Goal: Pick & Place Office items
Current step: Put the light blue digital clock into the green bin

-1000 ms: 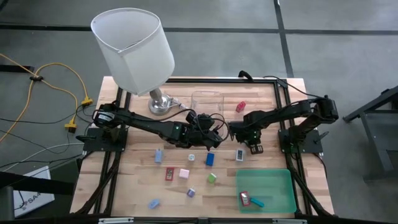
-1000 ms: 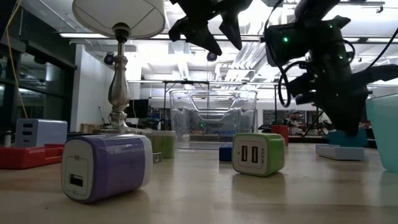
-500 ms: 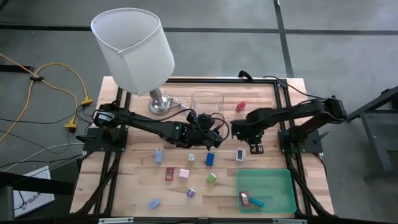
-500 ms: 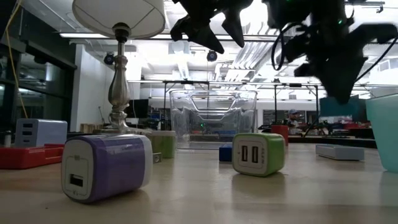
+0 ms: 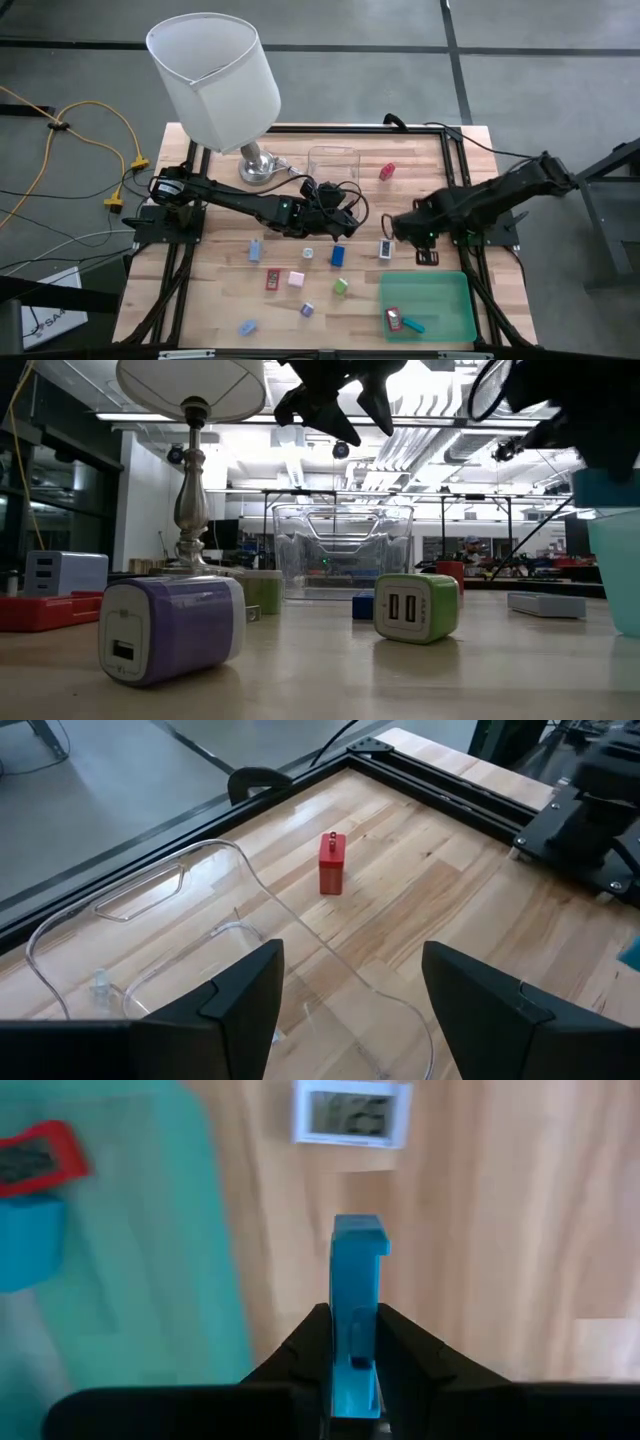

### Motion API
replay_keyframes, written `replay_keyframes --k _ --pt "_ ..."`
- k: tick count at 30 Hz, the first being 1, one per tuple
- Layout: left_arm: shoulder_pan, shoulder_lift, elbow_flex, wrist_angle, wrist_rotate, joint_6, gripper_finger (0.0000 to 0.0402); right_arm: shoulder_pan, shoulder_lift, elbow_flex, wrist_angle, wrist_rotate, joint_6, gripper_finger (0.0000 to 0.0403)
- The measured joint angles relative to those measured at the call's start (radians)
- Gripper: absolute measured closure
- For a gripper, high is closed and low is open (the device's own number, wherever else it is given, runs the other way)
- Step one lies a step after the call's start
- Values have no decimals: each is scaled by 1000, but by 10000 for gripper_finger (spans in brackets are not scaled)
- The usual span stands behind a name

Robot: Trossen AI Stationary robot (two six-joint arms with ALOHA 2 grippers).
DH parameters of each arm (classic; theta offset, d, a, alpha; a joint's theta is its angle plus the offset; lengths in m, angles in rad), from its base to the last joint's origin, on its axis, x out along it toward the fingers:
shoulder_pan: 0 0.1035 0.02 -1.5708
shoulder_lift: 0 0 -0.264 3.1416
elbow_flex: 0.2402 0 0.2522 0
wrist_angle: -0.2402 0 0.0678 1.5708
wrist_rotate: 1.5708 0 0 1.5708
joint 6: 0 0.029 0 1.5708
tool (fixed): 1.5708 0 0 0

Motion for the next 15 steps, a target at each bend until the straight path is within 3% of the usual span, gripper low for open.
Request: replay_keyframes --k 15 --pt "0 0 0 0 0 0 171 293 3 0 205 40 260 353"
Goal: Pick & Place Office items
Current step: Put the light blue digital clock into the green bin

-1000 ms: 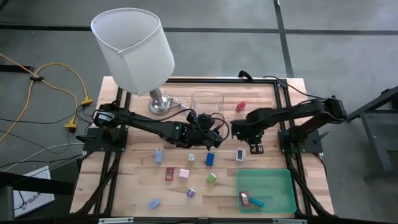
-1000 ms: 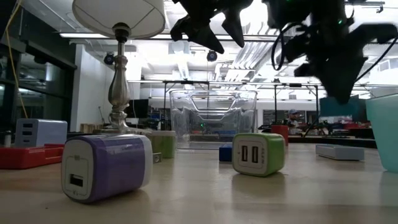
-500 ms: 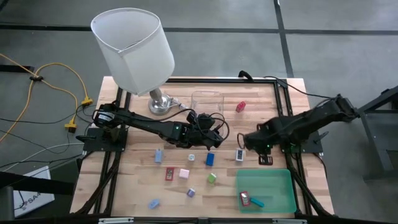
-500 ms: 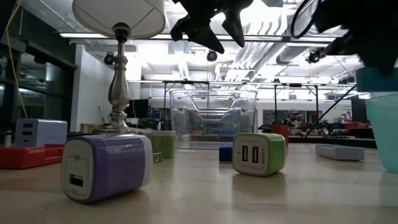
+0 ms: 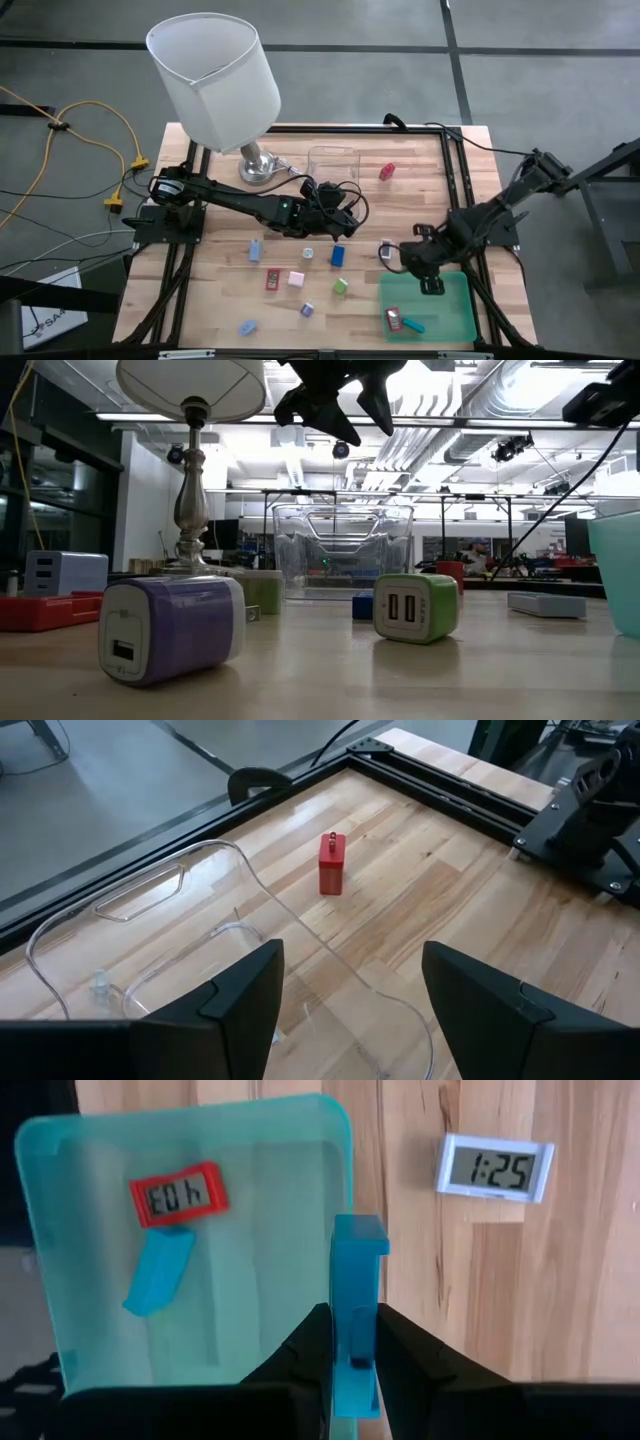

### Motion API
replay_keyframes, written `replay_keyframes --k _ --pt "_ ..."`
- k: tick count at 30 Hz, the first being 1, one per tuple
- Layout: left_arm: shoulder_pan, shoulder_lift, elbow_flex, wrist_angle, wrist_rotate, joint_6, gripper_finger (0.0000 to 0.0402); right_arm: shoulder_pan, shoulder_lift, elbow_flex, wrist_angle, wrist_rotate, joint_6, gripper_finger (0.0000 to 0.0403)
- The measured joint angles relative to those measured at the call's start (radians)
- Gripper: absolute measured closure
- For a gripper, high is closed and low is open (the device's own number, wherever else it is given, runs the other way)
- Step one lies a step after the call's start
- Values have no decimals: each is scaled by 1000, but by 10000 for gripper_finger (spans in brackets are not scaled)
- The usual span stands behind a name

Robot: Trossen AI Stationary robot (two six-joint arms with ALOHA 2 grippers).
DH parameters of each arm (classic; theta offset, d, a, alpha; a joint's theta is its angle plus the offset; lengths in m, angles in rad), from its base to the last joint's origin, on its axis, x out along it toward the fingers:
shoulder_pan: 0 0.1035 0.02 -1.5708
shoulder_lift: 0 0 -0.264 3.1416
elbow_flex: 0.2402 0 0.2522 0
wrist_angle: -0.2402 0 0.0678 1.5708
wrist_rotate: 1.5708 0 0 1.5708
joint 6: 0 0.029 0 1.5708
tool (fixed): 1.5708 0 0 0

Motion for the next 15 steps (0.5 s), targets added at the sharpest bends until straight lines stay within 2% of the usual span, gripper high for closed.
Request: replay_keyframes --k 15 --pt "0 0 0 0 0 0 171 68 6 0 158 52 87 353"
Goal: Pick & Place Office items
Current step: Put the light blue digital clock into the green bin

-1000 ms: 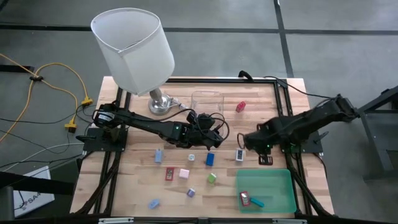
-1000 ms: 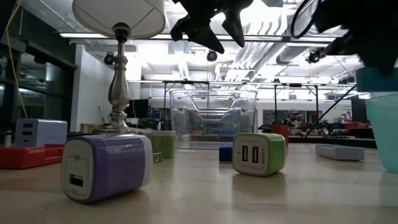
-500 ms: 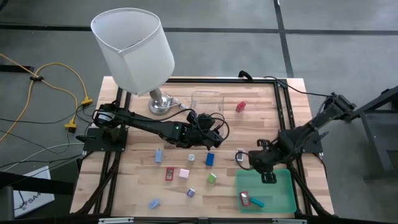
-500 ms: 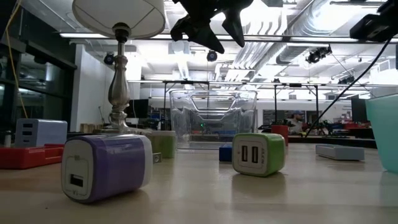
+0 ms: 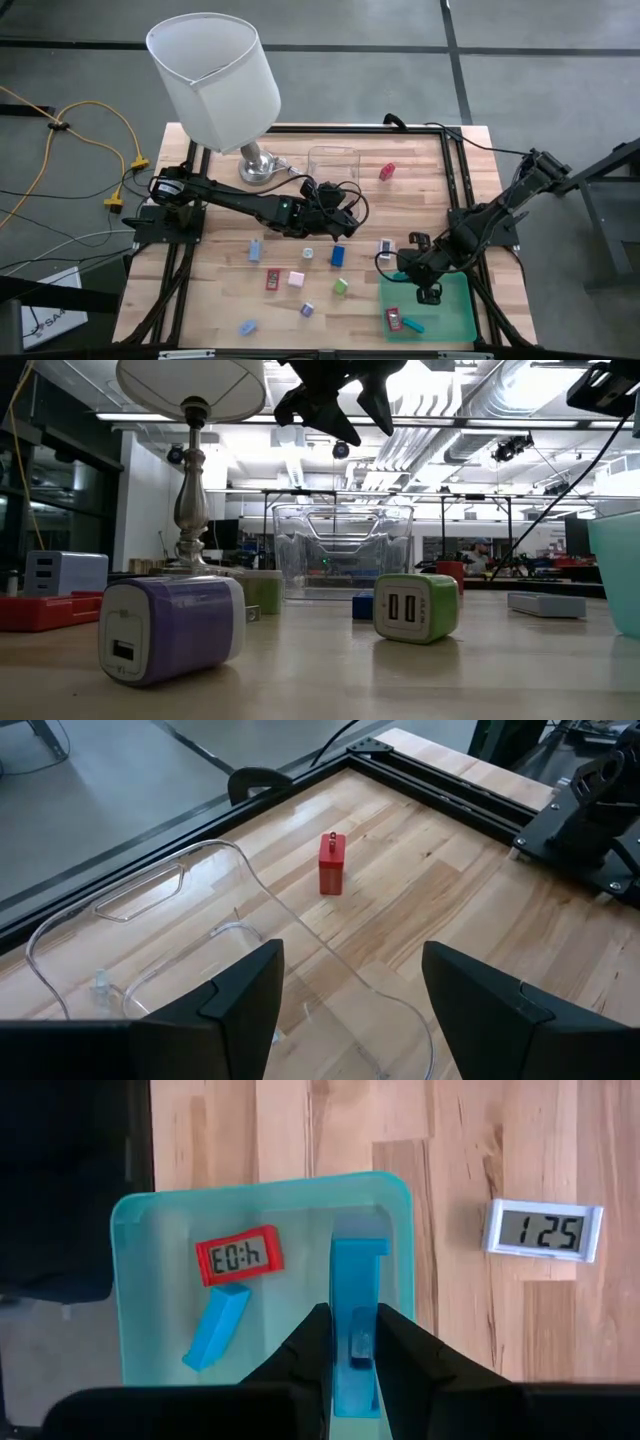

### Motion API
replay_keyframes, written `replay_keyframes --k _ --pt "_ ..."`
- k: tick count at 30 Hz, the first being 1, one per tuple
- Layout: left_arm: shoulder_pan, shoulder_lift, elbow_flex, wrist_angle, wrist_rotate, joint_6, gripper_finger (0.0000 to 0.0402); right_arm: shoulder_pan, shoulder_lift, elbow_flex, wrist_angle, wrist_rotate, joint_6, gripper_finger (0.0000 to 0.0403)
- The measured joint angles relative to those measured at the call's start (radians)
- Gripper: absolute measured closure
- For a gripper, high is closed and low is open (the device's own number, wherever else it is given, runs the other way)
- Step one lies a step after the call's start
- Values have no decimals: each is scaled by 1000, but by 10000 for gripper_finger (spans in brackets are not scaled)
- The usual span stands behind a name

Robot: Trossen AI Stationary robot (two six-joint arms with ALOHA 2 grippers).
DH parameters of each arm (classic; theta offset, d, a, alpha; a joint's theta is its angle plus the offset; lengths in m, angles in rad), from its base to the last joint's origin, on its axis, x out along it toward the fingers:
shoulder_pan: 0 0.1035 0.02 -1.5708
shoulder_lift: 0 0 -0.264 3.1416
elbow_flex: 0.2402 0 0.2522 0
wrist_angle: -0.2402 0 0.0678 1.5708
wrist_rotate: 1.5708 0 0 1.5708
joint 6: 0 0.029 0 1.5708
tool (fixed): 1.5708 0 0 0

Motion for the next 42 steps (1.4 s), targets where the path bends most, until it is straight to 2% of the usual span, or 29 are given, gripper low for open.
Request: replay_keyframes --k 6,16,24,42 --pt "0 0 0 0 0 0 171 17 42 0 33 -2 19 353" --pt "0 0 0 0 0 0 171 48 197 0 49 -16 92 353" --pt "0 0 0 0 0 0 171 107 295 0 137 -16 213 353" --pt "0 0 0 0 0 0 171 200 342 -1 157 -45 475 353"
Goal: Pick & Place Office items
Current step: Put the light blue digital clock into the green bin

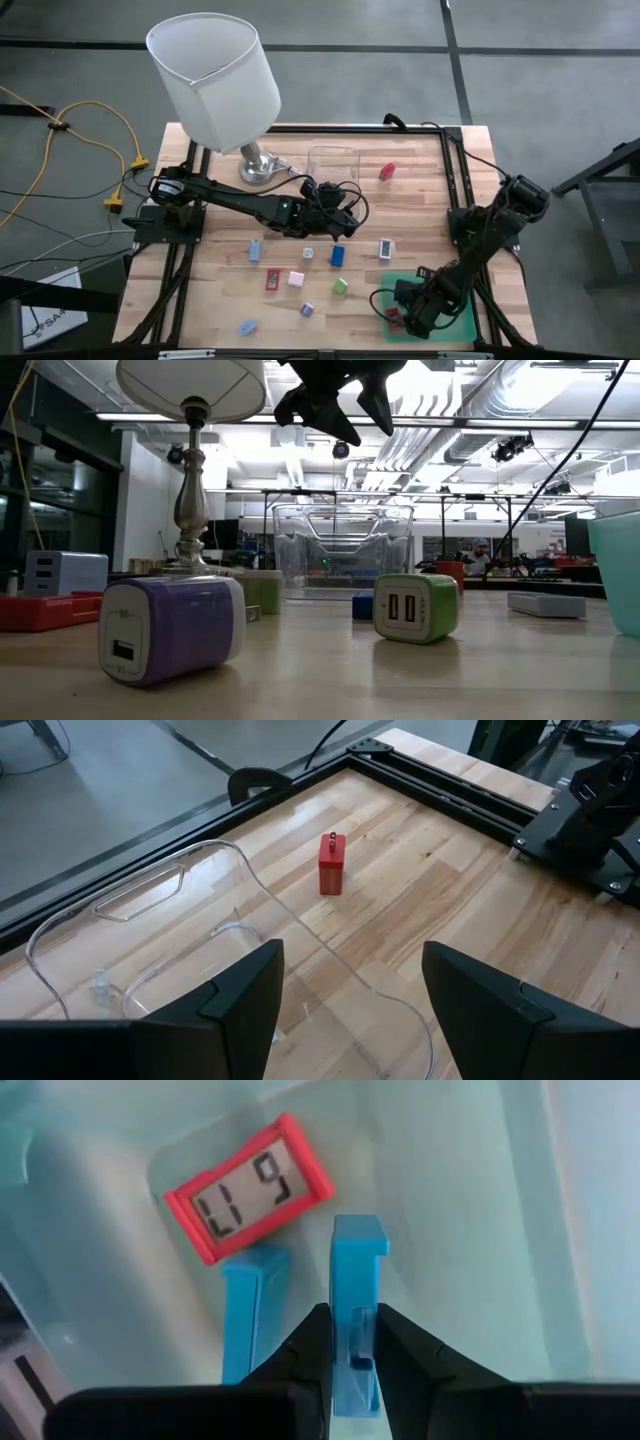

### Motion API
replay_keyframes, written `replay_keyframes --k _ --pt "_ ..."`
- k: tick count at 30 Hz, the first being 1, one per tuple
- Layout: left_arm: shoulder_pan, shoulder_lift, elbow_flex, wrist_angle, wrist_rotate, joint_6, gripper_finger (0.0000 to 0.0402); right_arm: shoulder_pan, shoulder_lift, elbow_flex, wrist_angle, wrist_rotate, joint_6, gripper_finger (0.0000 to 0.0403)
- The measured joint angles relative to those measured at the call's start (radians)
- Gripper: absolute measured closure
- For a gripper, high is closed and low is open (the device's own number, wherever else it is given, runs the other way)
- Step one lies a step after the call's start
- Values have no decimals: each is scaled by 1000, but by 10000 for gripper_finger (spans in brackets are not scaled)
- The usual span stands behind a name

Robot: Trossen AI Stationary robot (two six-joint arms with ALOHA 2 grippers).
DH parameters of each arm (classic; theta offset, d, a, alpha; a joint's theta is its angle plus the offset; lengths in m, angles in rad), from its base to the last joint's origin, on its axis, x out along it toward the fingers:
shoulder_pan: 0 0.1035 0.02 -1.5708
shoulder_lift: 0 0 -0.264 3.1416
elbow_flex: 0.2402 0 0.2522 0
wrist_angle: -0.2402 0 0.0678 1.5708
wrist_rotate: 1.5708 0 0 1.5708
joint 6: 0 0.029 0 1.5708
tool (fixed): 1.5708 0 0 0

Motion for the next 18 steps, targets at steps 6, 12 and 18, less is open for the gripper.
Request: replay_keyframes --k 6,12,18 --pt "0 0 0 0 0 0 171 24 0 0 11 5 24 353" --pt "0 0 0 0 0 0 171 26 0 0 23 12 25 335" --pt "0 0 0 0 0 0 171 26 0 0 25 11 25 307"
